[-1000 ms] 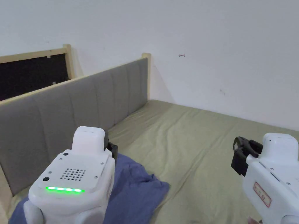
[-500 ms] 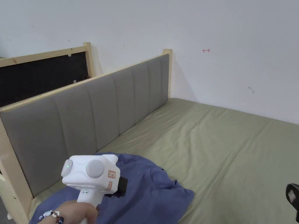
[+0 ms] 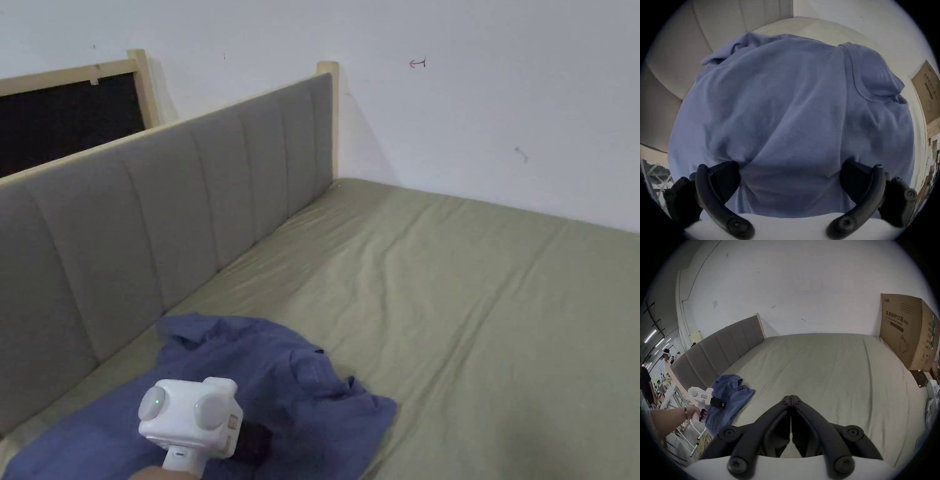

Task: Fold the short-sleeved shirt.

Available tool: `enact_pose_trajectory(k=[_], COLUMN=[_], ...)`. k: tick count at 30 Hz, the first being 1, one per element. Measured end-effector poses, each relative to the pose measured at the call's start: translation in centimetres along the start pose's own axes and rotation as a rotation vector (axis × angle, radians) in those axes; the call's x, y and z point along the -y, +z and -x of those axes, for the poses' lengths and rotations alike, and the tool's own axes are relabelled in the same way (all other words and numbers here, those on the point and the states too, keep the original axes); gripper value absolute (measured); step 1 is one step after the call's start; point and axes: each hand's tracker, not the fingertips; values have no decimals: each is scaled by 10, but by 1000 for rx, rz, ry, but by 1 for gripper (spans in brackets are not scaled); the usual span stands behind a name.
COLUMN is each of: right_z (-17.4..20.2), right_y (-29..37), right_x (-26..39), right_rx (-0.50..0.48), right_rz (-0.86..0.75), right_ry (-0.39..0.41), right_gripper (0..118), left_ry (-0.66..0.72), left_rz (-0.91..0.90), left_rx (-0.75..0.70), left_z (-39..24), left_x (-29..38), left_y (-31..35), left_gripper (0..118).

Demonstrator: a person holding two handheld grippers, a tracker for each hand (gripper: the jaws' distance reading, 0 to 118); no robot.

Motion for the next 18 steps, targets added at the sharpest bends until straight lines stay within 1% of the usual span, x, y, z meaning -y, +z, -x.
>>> enact_pose_trajectory(k=[5, 6, 7, 8, 9, 10, 11, 12, 13, 14, 15, 18], right_z=[6, 8, 10, 12, 14, 15, 15, 14, 14, 13, 11, 6], right_y=[-10, -9, -8, -6, -3, 0, 3, 7, 10, 15, 22, 41], right_x=[4, 4, 4, 4, 3, 3, 2, 0, -2, -3, -5, -10], right_rx=[-15, -26, -34, -39, -43, -45, -47, -51, -55, -57, -57, -48], right_rz=[32, 38, 39, 39, 34, 27, 21, 16, 10, -1, -16, -59], right_ry=[-17, -16, -12, -7, 0, 6, 9, 8, 5, -2, -15, -37], right_gripper=[0, 0, 0, 0, 0, 0, 0, 0, 0, 0, 0, 0], left_ry=[-11, -19, -21, -22, -19, -20, -31, -56, -49, -45, -39, -23], left_rz=[-26, -49, -68, -83, -96, -105, -93, -82, -96, -121, -154, -277], left_rx=[20, 3, 6, -11, -16, -14, -22, -53, -24, -2, -10, -25], left_z=[6, -3, -6, -8, -8, -8, -7, -7, -3, 17, 27, 35], left_x=[13, 21, 26, 28, 30, 31, 32, 34, 37, 26, 21, 15], left_y=[15, 33, 44, 52, 63, 71, 75, 84, 93, 84, 91, 143], left_gripper=[117, 114, 108, 92, 73, 47, 11, 1, 1, 1, 1, 1])
